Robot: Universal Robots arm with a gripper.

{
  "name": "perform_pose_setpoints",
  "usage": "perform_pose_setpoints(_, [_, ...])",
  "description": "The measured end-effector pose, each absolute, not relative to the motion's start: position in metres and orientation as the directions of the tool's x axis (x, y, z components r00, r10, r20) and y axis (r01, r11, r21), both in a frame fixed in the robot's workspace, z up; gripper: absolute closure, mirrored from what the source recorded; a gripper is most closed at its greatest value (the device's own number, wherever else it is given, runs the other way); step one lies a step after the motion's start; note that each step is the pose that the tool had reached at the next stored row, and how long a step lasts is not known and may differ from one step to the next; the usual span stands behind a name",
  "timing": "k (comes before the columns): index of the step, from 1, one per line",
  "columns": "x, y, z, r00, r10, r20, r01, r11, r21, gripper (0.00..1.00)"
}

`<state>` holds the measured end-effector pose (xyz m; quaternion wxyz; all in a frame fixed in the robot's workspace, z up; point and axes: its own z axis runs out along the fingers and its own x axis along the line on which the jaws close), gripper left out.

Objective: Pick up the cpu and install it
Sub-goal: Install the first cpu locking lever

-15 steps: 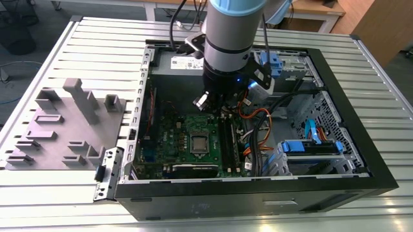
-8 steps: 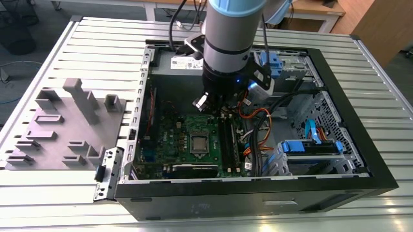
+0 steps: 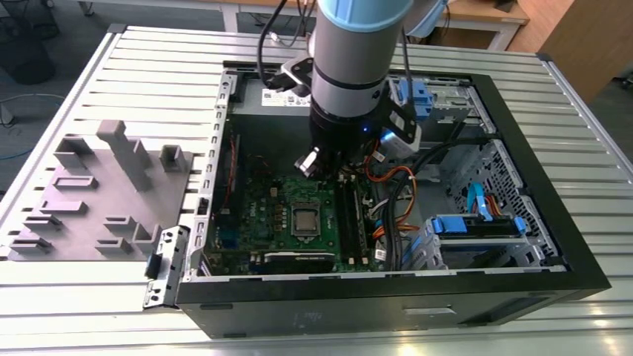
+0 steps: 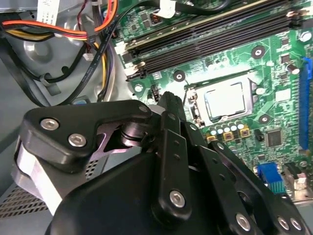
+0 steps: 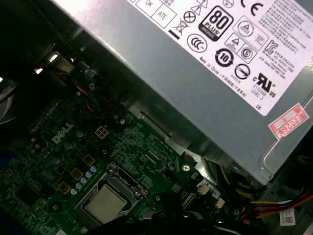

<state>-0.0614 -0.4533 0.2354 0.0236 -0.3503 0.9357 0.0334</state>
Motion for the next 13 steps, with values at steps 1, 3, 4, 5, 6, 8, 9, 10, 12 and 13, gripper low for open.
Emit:
perform_pose_setpoints(1, [-0.061, -0.455, 0.235, -0.753, -0.655, -0.068, -0.658, 0.751, 0.046, 0.89])
perform_pose_setpoints(3, [-0.062, -0.457, 0.235, -0.751, -0.657, -0.068, -0.661, 0.749, 0.046, 0.89])
perform_pose_setpoints(4, [-0.062, -0.459, 0.235, -0.75, -0.658, -0.067, -0.662, 0.748, 0.046, 0.89])
perform_pose_setpoints(5, [-0.062, -0.46, 0.235, -0.749, -0.66, -0.067, -0.663, 0.747, 0.046, 0.89])
perform_pose_setpoints(6, [-0.062, -0.462, 0.235, -0.748, -0.661, -0.067, -0.664, 0.747, 0.046, 0.89])
perform_pose_setpoints(8, [-0.062, -0.465, 0.235, -0.746, -0.662, -0.067, -0.666, 0.745, 0.046, 0.89])
perform_pose_setpoints(9, [-0.062, -0.466, 0.235, -0.745, -0.663, -0.067, -0.667, 0.744, 0.046, 0.89])
perform_pose_setpoints(10, [-0.062, -0.468, 0.235, -0.744, -0.664, -0.067, -0.667, 0.743, 0.045, 0.89])
perform_pose_setpoints(12, [-0.062, -0.472, 0.235, -0.743, -0.666, -0.066, -0.669, 0.742, 0.045, 0.89])
perform_pose_setpoints(13, [-0.062, -0.473, 0.235, -0.743, -0.666, -0.065, -0.669, 0.742, 0.044, 0.89])
